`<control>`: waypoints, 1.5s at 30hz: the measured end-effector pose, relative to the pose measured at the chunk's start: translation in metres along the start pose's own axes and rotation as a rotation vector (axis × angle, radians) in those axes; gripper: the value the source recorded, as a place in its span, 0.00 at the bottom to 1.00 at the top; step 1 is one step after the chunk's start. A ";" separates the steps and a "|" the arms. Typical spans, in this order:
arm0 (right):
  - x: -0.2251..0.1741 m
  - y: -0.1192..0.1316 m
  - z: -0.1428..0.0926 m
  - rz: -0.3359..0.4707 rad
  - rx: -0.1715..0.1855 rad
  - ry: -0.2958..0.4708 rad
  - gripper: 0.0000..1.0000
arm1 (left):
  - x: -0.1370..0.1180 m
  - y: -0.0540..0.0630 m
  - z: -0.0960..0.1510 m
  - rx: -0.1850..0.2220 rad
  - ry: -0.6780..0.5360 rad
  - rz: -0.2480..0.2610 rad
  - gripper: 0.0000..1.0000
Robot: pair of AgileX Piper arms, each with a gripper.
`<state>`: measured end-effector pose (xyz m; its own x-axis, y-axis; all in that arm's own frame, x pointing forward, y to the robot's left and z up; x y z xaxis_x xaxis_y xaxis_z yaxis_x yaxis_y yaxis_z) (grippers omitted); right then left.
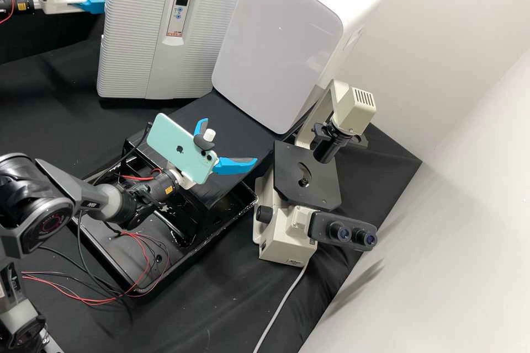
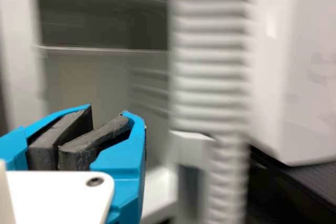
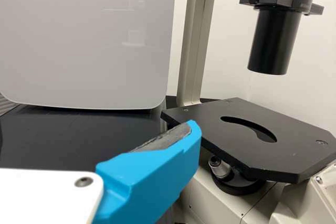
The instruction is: Open the incubator door
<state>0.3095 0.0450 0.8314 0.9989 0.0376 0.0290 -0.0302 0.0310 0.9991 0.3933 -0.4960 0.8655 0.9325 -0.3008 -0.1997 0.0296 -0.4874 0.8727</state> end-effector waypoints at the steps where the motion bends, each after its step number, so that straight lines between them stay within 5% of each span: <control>1: 0.000 0.000 0.000 0.000 0.000 0.000 1.00 | -0.001 -0.002 0.004 -0.004 -0.010 -0.010 0.00; 17: 0.000 0.000 0.000 0.000 0.000 0.000 1.00 | -0.002 -0.005 0.036 0.047 -0.180 -0.029 0.00; 26: 0.000 0.000 0.000 0.000 0.000 0.000 1.00 | 0.000 -0.006 0.051 0.041 -0.253 -0.006 0.00; 32: 0.000 0.000 0.000 0.000 0.000 0.000 1.00 | 0.000 -0.004 0.043 -0.010 -0.182 0.010 0.00; 38: 0.000 0.000 0.000 0.000 0.000 0.000 1.00 | -0.005 -0.001 0.011 -0.043 0.102 0.068 0.00; 39: 0.000 0.000 0.000 0.000 0.000 0.000 1.00 | -0.006 -0.002 0.007 -0.034 0.141 0.065 1.00; 45: 0.000 0.000 0.000 0.000 0.000 0.000 1.00 | -0.023 -0.010 -0.019 -0.026 0.373 0.051 1.00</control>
<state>0.3095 0.0450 0.8314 0.9989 0.0376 0.0290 -0.0302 0.0310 0.9991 0.3780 -0.4687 0.8696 0.9999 -0.0025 0.0162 -0.0155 -0.4569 0.8894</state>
